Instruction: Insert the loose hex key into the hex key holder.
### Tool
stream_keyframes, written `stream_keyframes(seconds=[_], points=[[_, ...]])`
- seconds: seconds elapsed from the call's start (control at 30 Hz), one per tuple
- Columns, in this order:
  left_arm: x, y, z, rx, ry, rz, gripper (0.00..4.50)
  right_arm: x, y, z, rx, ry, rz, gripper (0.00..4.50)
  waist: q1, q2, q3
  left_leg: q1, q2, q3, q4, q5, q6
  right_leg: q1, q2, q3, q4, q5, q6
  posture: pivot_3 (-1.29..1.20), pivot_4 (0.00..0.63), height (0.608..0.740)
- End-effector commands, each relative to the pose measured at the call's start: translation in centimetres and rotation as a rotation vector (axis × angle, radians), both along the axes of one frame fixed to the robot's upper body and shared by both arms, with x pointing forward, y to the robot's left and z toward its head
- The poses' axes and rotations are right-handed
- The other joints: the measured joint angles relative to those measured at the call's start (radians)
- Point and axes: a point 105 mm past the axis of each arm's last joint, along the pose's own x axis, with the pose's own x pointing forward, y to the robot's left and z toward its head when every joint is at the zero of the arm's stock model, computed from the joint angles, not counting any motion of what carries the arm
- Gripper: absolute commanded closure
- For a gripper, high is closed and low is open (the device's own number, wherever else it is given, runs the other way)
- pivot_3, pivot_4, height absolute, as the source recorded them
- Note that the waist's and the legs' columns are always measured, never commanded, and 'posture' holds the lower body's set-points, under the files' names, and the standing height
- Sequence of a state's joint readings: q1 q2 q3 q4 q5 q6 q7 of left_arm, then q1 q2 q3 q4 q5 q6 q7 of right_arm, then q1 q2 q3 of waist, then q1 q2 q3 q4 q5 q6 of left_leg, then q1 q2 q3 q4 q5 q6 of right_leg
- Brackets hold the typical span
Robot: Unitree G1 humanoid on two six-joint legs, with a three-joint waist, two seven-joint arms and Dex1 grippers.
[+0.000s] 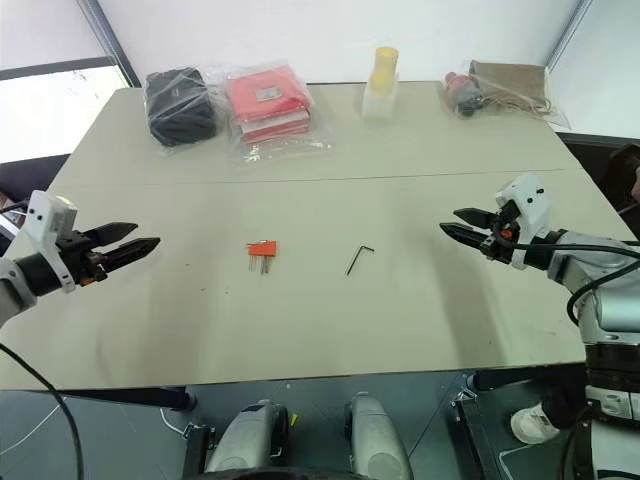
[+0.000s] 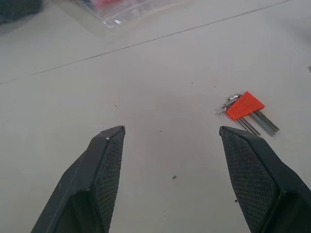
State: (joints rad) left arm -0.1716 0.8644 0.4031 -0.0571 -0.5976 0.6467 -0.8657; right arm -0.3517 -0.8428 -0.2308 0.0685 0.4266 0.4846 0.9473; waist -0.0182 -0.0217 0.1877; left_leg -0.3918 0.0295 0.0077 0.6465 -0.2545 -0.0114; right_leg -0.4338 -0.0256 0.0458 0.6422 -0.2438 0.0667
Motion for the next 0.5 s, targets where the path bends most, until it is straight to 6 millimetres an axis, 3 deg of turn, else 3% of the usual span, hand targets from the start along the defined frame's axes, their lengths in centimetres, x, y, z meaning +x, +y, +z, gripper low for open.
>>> stream_keyframes(seconds=[0.03, 0.5], points=[[0.59, 0.06, 1.21, 0.029, -0.050, 0.000, 1.28, -0.14, 0.62, 0.84, -0.014, -0.050, 0.015, 2.58, 0.000, 0.000, 0.000, 0.000, 0.000, 0.000, 0.000, 0.000, 0.000, 0.000, 0.000, 0.000, 0.000, 0.000, 0.000, 0.00, 0.150, 0.740], [0.86, -0.57, 1.21, 0.021, -0.046, -0.037, 1.28, -0.04, 0.96, 0.22, -0.046, -0.053, 0.017, 2.58, 0.000, 0.000, 0.000, 0.000, 0.000, 0.001, 0.000, 0.000, 0.000, 0.000, 0.000, 0.000, 0.000, 0.000, 0.001, 0.00, 0.150, 0.740]])
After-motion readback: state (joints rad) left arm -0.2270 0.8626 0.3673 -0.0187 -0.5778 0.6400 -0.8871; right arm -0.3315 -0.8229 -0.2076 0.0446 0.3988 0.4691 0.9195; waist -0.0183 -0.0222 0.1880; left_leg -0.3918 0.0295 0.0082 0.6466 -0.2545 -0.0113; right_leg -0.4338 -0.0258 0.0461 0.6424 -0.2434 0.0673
